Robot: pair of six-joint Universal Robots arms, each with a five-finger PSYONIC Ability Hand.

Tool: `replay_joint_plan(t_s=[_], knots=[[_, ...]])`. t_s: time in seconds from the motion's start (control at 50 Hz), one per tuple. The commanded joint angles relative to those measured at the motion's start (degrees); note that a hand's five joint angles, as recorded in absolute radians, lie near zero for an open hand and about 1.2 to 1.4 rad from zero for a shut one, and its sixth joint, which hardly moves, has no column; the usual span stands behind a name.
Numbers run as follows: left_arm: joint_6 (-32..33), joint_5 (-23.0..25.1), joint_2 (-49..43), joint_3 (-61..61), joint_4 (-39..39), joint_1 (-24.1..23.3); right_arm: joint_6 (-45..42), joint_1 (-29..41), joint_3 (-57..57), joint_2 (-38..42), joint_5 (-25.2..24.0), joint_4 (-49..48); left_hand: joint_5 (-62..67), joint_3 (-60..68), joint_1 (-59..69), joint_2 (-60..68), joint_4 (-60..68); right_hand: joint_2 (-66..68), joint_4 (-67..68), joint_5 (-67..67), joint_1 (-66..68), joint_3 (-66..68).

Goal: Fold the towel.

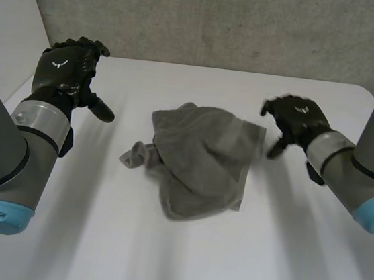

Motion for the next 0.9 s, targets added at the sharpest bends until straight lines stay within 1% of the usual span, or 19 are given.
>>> replay_joint_plan(t_s=[0.02,0.1,0.2,0.26,0.3,0.32,0.36,0.42,0.46,0.48,0.52,0.54,0.56,0.58,0.62,0.64,0.68,0.78,0.9], knots=[[0.0,0.35,-0.88,0.09,-0.1,-0.05,-5.12,-3.74,3.2,-4.78,2.13,0.35,-1.75,-2.77,-4.76,-3.21,-3.11,-14.5,-4.37,-10.51,-13.05,-2.65],[0.0,0.44,-1.24,0.09,-0.1,-0.05,-6.0,-3.39,5.67,-8.31,1.78,0.09,-1.74,-2.77,-4.76,-3.21,-3.11,-14.5,-4.37,-10.51,-13.05,-2.65],[0.09,0.52,-2.12,0.35,-0.1,-0.05,-7.4,-0.67,10.58,-14.19,0.55,-0.26,-1.58,-2.77,-4.59,-3.04,-3.11,-14.5,-4.37,-10.51,-13.05,-2.65],[0.18,1.49,-3.52,0.7,-0.19,-0.31,-7.85,0.31,12.08,-14.9,-0.16,-0.35,-1.74,-2.77,-4.76,-3.21,-3.11,-14.5,-4.37,-10.51,-13.05,-2.65],[0.27,3.85,-5.27,0.97,-0.19,-0.4,-9.86,2.23,14.97,-15.69,-2.6,-1.22,-1.41,-2.77,-4.42,-2.87,-3.11,-14.5,-4.37,-10.51,-13.05,-2.65],[0.27,3.86,-5.28,0.97,-0.19,-0.4,-9.87,2.24,14.98,-15.69,-2.62,-1.23,-1.41,-2.77,-4.42,-2.87,-3.11,-14.5,-4.37,-10.51,-13.05,-2.65],[0.7,7.18,-6.94,1.49,-0.19,-0.4,-11.88,4.42,17.78,-16.66,-4.19,-1.67,-0.9,-2.77,-3.92,-2.37,-3.11,-14.5,-4.37,-10.51,-13.05,-2.65],[1.67,9.14,-7.83,1.93,-0.27,-0.4,-12.94,6.45,19.98,-16.75,-4.55,-1.76,-0.57,-2.77,-3.58,-2.03,-3.11,-14.5,-4.37,-10.51,-13.05,-2.65],[5.78,12.46,-9.75,2.55,-0.19,-0.14,-13.12,7.24,20.69,-16.57,-4.46,-1.84,0.1,-2.77,-2.91,-1.36,-3.11,-14.5,-4.37,-10.51,-13.05,-2.65],[5.8,12.48,-9.76,2.55,-0.19,-0.14,-13.12,7.25,20.69,-16.57,-4.46,-1.84,0.11,-2.77,-2.91,-1.36,-3.11,-14.5,-4.37,-10.51,-13.05,-2.65],[11.92,15.54,-11.25,3.16,-0.27,0.21,-13.38,8.04,21.75,-15.87,-4.55,-2.11,0.11,-2.77,-2.91,-1.36,-3.11,-14.5,-4.37,-10.51,-13.05,-2.65],[11.96,15.55,-11.26,3.16,-0.27,0.21,-13.39,8.04,21.75,-15.87,-4.55,-2.11,0.11,-2.77,-2.91,-1.36,-3.11,-14.5,-4.37,-10.51,-13.05,-2.65],[15.44,16.86,-12.04,3.16,-0.19,0.3,-13.73,8.13,21.84,-15.17,-4.55,-2.11,0.27,-2.77,-2.74,-1.19,-3.11,-14.5,-4.37,-10.51,-13.05,-2.65],[15.47,16.87,-12.05,3.16,-0.19,0.3,-14.43,8.13,21.84,-14.21,-4.64,-2.28,0.27,-2.77,-2.74,-1.19,-3.11,-14.5,-4.37,-10.51,-13.05,-2.65],[21.6,19.23,-13.36,3.25,-0.36,1.18,-15.48,8.21,21.92,-13.24,-4.55,-2.46,0.44,-2.77,-2.57,-1.02,-3.11,-14.5,-4.37,-10.51,-13.05,-2.65],[21.62,19.24,-13.37,3.25,-0.36,1.18,-15.49,8.22,21.93,-13.23,-4.55,-2.46,0.44,-2.77,-2.57,-1.02,-3.11,-14.5,-4.37,-10.51,-13.05,-2.65],[25.47,20.99,-14.5,3.25,-0.71,2.06,-17.86,8.3,22.19,-11.57,-4.64,-3.42,1.78,-2.77,-1.24,0.32,-3.11,-13.78,-4.37,-9.79,-12.33,-2.65],[27.16,22.76,-16.78,3.6,-0.8,2.41,-20.67,8.39,23.15,-9.2,-4.64,-6.4,4.97,-2.77,1.95,3.5,-3.11,-10.71,-4.37,-6.72,-9.27,-2.65],[27.34,22.94,-18.9,4.66,-0.8,2.41,-21.47,8.39,23.51,-6.38,-4.81,-10.54,7.68,-2.77,4.66,6.21,-3.11,-5.85,-4.37,-1.86,-4.4,-2.65]])
